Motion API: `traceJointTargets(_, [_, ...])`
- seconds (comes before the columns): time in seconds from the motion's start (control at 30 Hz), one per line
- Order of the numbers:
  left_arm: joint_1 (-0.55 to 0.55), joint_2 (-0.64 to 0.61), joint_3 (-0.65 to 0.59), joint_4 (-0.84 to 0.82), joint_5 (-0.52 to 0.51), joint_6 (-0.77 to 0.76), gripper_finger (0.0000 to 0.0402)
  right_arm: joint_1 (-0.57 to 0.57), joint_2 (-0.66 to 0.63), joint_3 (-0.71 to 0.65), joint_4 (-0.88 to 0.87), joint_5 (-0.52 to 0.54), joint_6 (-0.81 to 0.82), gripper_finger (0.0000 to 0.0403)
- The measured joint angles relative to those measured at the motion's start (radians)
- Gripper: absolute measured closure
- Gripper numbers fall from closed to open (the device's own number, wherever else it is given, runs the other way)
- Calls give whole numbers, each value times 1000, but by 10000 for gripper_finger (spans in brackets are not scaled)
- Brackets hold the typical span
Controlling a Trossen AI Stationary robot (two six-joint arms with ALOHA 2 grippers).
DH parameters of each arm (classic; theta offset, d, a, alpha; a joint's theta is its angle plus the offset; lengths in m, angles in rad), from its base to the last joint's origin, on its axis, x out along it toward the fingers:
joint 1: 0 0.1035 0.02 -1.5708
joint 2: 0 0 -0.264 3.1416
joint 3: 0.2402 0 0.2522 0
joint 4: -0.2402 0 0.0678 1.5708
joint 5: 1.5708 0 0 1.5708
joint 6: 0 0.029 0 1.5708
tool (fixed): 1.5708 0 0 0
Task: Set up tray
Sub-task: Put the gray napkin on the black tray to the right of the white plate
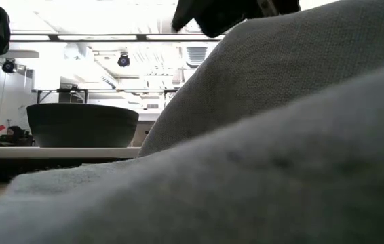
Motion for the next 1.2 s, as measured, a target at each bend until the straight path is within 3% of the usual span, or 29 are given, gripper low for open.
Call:
traceJointTargets(0.57, [0, 10, 0, 0, 0, 0, 301, -6, 87, -1, 79, -9, 3, 193])
traceJointTargets(0.73, [0, 13, 0, 0, 0, 0, 301, -13, 87, -1, 80, -15, -43, 246])
traceJointTargets(0.97, [0, 14, 0, 0, 0, 0, 301, -22, 87, -1, 86, -55, -143, 377])
traceJointTargets(1.2, [0, 14, 0, 0, 0, 0, 301, -24, 83, 18, 105, -137, -327, 393])
